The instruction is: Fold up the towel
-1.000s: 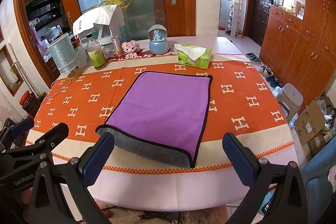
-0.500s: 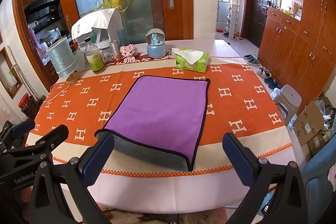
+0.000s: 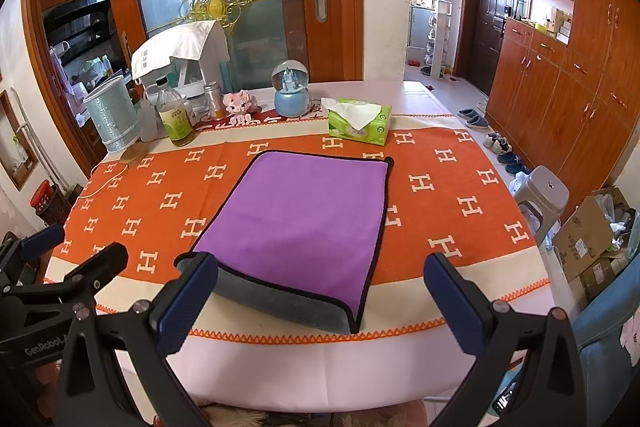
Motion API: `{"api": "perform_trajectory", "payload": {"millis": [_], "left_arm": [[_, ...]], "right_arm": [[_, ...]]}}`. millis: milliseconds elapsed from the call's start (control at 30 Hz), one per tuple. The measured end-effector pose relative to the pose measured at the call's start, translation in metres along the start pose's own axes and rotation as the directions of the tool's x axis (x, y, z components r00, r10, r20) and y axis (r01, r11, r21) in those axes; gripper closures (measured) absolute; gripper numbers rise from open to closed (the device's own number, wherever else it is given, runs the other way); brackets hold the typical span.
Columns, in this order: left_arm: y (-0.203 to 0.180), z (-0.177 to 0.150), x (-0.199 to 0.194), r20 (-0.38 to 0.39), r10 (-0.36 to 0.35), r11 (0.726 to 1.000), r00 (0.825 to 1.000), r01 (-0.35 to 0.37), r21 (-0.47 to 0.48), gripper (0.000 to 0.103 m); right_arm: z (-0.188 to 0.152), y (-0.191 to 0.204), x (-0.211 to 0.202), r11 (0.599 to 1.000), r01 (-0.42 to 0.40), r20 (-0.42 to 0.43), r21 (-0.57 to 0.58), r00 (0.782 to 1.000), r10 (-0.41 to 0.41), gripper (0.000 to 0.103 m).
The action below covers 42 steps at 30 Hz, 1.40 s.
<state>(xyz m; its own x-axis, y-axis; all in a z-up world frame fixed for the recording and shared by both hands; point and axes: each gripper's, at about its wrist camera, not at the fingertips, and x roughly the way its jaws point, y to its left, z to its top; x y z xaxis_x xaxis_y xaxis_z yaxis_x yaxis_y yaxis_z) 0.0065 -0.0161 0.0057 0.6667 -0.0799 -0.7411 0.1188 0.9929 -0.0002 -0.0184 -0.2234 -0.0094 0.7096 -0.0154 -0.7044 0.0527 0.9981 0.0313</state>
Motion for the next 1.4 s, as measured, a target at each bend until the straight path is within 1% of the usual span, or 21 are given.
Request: {"api": "perform_trajectory", "payload": {"millis": [233, 400, 467, 567, 667, 733, 800, 900, 967, 1000, 1033, 1067, 1100, 1133, 1200, 1233, 1267, 1400], "left_arm": [[0.002, 0.004, 0.001, 0.008, -0.014, 1.0, 1.0, 0.014, 0.005, 0.001], [0.008, 0.012, 0.007, 0.022, -0.032, 0.999, 0.999, 0.031, 0.023, 0.001], [0.012, 0.016, 0.013, 0.026, -0.047, 0.998, 0.999, 0.046, 0.037, 0.001], [0.014, 0.018, 0.023, 0.032, -0.066, 0.995, 0.997, 0.064, 0.08, 0.001], [0.013, 0.021, 0.038, 0.028, -0.07, 0.99, 0.997, 0.066, 0.124, 0.001], [0.013, 0.021, 0.05, 0.014, -0.076, 0.986, 0.997, 0.073, 0.15, 0.001], [0.013, 0.021, 0.063, -0.009, -0.095, 0.981, 0.995, 0.095, 0.17, 0.001], [0.014, 0.017, 0.081, -0.038, -0.153, 0.967, 0.988, 0.157, 0.198, 0.003], [0.015, 0.013, 0.093, -0.072, -0.203, 0.952, 0.977, 0.214, 0.219, 0.005], [0.016, 0.01, 0.101, -0.09, -0.219, 0.944, 0.971, 0.235, 0.231, 0.006], [0.017, 0.008, 0.109, -0.109, -0.23, 0.936, 0.967, 0.25, 0.246, 0.007], [0.016, 0.005, 0.115, -0.12, -0.23, 0.933, 0.966, 0.254, 0.254, 0.012], [0.017, 0.003, 0.124, -0.139, -0.237, 0.927, 0.961, 0.267, 0.263, 0.017], [0.017, 0.0, 0.13, -0.151, -0.241, 0.923, 0.959, 0.275, 0.27, 0.02], [0.017, -0.006, 0.142, -0.173, -0.256, 0.913, 0.951, 0.297, 0.279, 0.03], [0.018, -0.009, 0.147, -0.187, -0.269, 0.907, 0.945, 0.314, 0.282, 0.031], [0.021, -0.012, 0.154, -0.209, -0.285, 0.899, 0.935, 0.337, 0.28, 0.031], [0.029, -0.02, 0.171, -0.245, -0.323, 0.883, 0.914, 0.384, 0.269, 0.031]], "right_arm": [[0.002, 0.003, -0.001, 1.0, 0.015, 0.009, -0.021, 1.0, -0.015, 0.0], [0.003, 0.009, 0.0, 0.996, 0.058, 0.017, -0.061, 0.998, -0.057, 0.0], [0.002, 0.007, 0.0, 0.997, 0.052, 0.026, -0.063, 0.998, -0.051, 0.0], [0.0, 0.0, 0.003, 0.999, 0.018, 0.028, -0.034, 0.999, -0.017, 0.0], [0.0, -0.007, 0.011, 1.0, 0.018, 0.02, -0.011, 1.0, -0.018, 0.0], [-0.002, -0.011, 0.018, 1.0, 0.019, 0.008, -0.006, 1.0, -0.019, 0.001], [-0.003, -0.014, 0.025, 1.0, 0.02, -0.004, -0.002, 1.0, -0.02, 0.001], [-0.006, -0.018, 0.036, 1.0, 0.031, -0.017, -0.006, 0.999, -0.031, 0.002], [-0.008, -0.021, 0.044, 0.999, 0.035, -0.029, -0.01, 0.999, -0.035, 0.008], [-0.01, -0.023, 0.049, 0.999, 0.037, -0.04, -0.013, 0.999, -0.037, 0.01], [-0.012, -0.024, 0.055, 0.999, 0.036, -0.055, -0.016, 0.998, -0.037, 0.014], [-0.014, -0.024, 0.061, 0.999, 0.033, -0.07, -0.021, 0.997, -0.034, 0.017], [-0.017, -0.025, 0.067, 0.999, 0.032, -0.084, -0.026, 0.996, -0.034, 0.017], [-0.021, -0.025, 0.073, 0.999, 0.034, -0.101, -0.033, 0.994, -0.037, 0.017], [-0.027, -0.026, 0.081, 0.999, 0.031, -0.117, -0.041, 0.992, -0.036, 0.017], [-0.031, -0.027, 0.085, 0.999, 0.024, -0.122, -0.045, 0.992, -0.029, 0.017], [-0.034, -0.027, 0.088, 0.999, 0.011, -0.125, -0.048, 0.992, -0.017, 0.018], [-0.047, -0.026, 0.097, 0.998, -0.022, -0.127, -0.057, 0.992, 0.015, 0.019]]}}
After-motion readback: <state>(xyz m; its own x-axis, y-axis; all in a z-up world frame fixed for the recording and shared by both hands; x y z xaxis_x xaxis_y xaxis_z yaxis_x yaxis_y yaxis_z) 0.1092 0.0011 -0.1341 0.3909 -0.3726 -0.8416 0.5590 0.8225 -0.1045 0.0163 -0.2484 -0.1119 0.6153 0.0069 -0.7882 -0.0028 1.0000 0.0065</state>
